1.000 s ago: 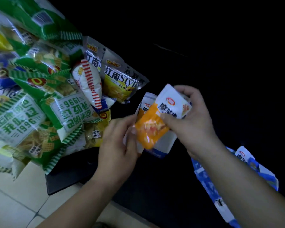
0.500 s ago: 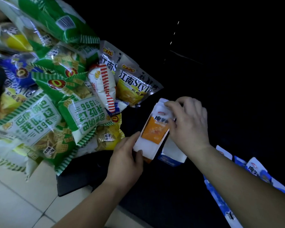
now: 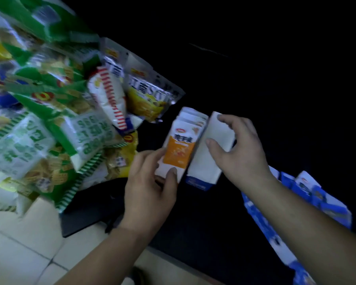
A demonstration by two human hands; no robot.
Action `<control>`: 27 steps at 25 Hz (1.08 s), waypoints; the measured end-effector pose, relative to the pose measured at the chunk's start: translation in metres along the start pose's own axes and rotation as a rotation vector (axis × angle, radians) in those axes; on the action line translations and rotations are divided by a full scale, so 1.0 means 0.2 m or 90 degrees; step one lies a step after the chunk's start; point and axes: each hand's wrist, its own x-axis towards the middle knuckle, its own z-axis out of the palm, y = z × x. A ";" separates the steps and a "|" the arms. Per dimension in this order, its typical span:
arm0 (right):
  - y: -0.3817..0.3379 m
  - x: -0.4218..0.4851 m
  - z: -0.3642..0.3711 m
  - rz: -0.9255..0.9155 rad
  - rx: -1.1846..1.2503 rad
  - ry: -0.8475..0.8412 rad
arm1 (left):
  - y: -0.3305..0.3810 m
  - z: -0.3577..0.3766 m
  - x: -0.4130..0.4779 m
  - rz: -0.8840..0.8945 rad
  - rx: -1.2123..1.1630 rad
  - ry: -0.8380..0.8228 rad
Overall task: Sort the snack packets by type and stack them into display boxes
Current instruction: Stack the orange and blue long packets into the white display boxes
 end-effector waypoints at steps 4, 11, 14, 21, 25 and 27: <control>0.21 -0.38 -0.29 0.106 0.021 -0.005 | 0.24 0.21 -0.21 -0.003 -0.166 -0.144; 0.79 -0.89 -0.64 0.405 -0.005 0.097 | 0.32 0.65 -0.57 0.140 0.055 -0.417; 1.01 -0.97 -0.71 0.471 -0.074 0.027 | 0.40 0.81 -0.67 0.276 0.164 -0.504; 1.13 -1.04 -0.65 0.416 -0.037 -0.071 | 0.50 1.10 -0.70 0.344 0.368 -0.675; 1.09 -1.10 -0.60 0.342 0.144 -0.100 | 0.27 0.92 -0.69 0.354 0.324 -0.560; 1.10 -1.10 -0.63 0.350 0.229 -0.025 | 0.21 0.85 -0.62 0.338 0.247 -0.548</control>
